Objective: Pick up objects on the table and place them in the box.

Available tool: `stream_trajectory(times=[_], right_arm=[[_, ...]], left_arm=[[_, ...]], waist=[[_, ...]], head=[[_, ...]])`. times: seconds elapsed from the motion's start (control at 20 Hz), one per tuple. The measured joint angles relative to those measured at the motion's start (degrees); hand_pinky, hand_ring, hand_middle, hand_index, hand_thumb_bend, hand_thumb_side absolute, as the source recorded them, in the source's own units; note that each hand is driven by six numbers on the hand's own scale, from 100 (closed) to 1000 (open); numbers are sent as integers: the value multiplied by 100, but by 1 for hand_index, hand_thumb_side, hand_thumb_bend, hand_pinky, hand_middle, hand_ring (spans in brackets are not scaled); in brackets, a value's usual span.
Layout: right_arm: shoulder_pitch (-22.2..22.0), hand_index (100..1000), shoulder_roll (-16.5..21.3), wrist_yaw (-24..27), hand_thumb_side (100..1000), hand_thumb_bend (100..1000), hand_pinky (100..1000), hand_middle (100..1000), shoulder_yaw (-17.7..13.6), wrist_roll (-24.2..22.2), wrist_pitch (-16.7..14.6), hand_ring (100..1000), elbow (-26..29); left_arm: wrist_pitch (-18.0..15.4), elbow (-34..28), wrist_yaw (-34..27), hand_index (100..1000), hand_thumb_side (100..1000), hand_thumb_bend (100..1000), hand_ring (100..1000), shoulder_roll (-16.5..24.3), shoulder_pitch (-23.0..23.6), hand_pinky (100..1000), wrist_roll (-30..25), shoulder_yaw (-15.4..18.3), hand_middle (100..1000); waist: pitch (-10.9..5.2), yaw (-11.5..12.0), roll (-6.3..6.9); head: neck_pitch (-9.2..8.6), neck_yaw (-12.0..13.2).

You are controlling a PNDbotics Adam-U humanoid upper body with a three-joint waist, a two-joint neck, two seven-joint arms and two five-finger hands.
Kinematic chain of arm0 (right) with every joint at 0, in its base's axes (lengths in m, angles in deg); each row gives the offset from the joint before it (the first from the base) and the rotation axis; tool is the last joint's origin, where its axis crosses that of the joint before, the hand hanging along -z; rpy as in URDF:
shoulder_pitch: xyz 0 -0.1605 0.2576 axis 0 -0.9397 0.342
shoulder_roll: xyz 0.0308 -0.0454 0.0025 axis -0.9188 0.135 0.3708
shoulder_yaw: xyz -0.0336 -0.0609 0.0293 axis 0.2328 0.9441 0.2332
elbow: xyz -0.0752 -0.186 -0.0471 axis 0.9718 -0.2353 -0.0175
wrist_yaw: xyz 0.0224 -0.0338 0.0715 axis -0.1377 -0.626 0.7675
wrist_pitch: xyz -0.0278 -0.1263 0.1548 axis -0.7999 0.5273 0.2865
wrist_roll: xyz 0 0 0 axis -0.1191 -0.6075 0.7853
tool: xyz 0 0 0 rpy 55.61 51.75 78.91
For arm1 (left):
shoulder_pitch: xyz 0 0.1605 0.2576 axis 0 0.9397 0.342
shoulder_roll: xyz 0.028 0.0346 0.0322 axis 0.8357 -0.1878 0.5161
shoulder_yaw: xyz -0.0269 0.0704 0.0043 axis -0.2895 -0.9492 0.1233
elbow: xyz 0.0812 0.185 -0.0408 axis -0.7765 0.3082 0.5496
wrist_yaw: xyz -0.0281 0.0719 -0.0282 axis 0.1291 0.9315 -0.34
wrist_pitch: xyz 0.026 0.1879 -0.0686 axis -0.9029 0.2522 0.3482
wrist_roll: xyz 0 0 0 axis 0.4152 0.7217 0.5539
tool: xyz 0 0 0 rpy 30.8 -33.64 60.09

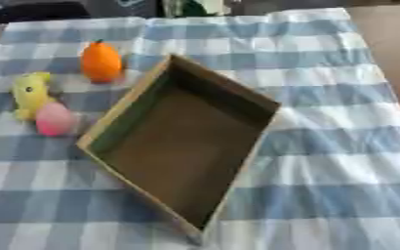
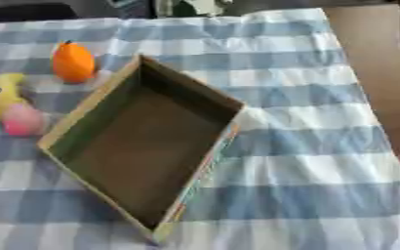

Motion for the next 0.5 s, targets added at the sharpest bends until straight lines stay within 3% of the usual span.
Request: stream_trajectory(times=[0.5], right_arm=[[1,780,-3,0,649,100,784,538,3,13,-9,650,0]], left_arm=[[54,0,6,789,756,100,628,212,-21,476,-47,-2,602]], waist=[[-21,-6,-22]], head=[[36,-16]])
